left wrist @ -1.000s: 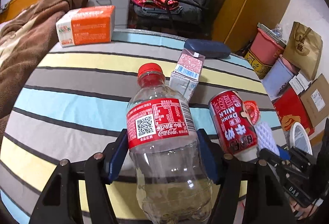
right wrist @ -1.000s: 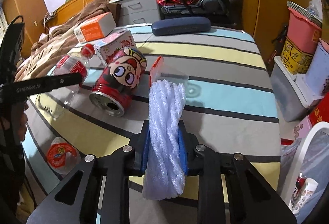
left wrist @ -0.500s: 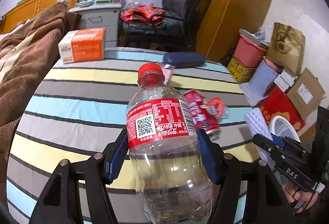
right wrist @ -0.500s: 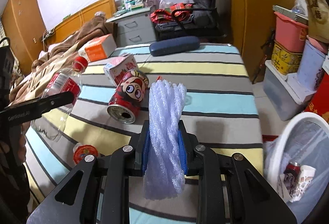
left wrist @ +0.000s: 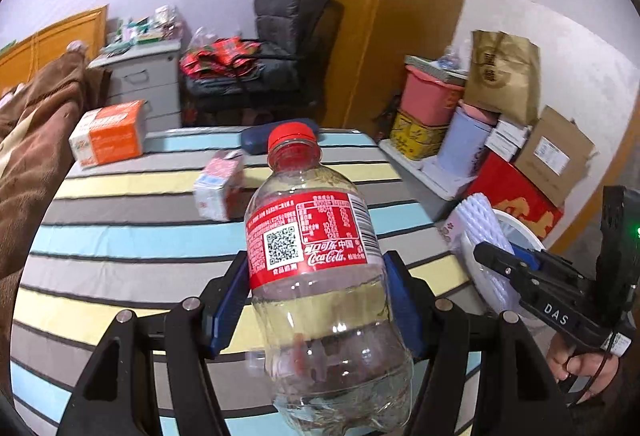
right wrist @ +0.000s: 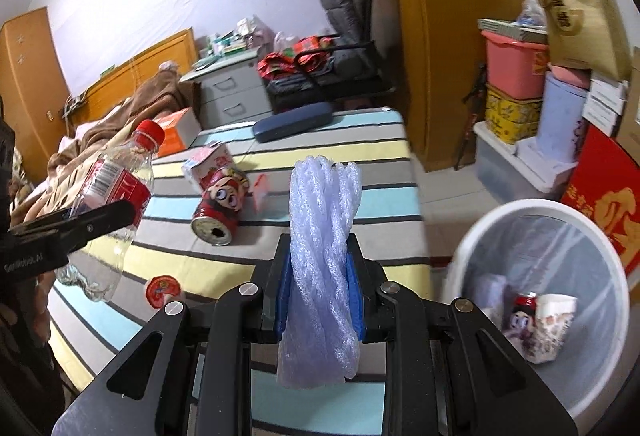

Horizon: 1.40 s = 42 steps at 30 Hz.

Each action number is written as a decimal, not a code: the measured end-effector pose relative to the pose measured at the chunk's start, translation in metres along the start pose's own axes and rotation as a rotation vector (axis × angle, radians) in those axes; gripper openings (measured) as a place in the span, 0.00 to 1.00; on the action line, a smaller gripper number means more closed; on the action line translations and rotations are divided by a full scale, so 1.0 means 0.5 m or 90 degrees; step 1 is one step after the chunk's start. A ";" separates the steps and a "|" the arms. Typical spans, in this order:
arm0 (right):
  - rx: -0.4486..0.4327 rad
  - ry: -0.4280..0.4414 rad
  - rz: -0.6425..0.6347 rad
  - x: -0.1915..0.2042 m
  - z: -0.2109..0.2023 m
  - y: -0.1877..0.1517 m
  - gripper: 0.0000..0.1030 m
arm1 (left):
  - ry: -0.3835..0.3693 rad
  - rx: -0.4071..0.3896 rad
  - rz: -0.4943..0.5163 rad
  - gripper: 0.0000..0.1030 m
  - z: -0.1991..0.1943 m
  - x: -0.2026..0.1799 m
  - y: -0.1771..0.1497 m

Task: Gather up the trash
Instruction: 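Carry the bottle and foam sleeve over the wastebasket and open both tools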

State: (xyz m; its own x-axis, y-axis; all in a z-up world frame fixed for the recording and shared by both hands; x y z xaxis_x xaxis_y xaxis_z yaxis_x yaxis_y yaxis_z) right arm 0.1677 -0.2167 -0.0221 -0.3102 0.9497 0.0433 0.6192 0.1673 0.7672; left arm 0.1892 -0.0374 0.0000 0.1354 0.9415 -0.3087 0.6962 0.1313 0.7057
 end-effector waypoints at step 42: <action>0.058 -0.180 0.194 -0.316 -0.101 -0.165 0.25 | -0.174 0.129 0.196 0.66 0.167 -0.475 -0.118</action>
State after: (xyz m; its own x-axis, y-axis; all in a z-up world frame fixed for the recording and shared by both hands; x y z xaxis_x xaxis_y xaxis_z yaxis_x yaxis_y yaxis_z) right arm 0.1292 -0.3939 -0.0601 0.0982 0.9925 0.0725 0.7169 -0.1211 0.6866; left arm 0.1750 -0.2947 -0.0213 0.5195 0.8070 -0.2806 0.7148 -0.2305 0.6602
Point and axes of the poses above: each gripper's, at about its wrist camera, not at the fingertips, and z roughly the way its jaws point, x to its left, y to its top, the point moved 6 cm from there along z, roughly the way its jaws point, and after that the axes turned 9 degrees about -z, right-handed, at the moved point
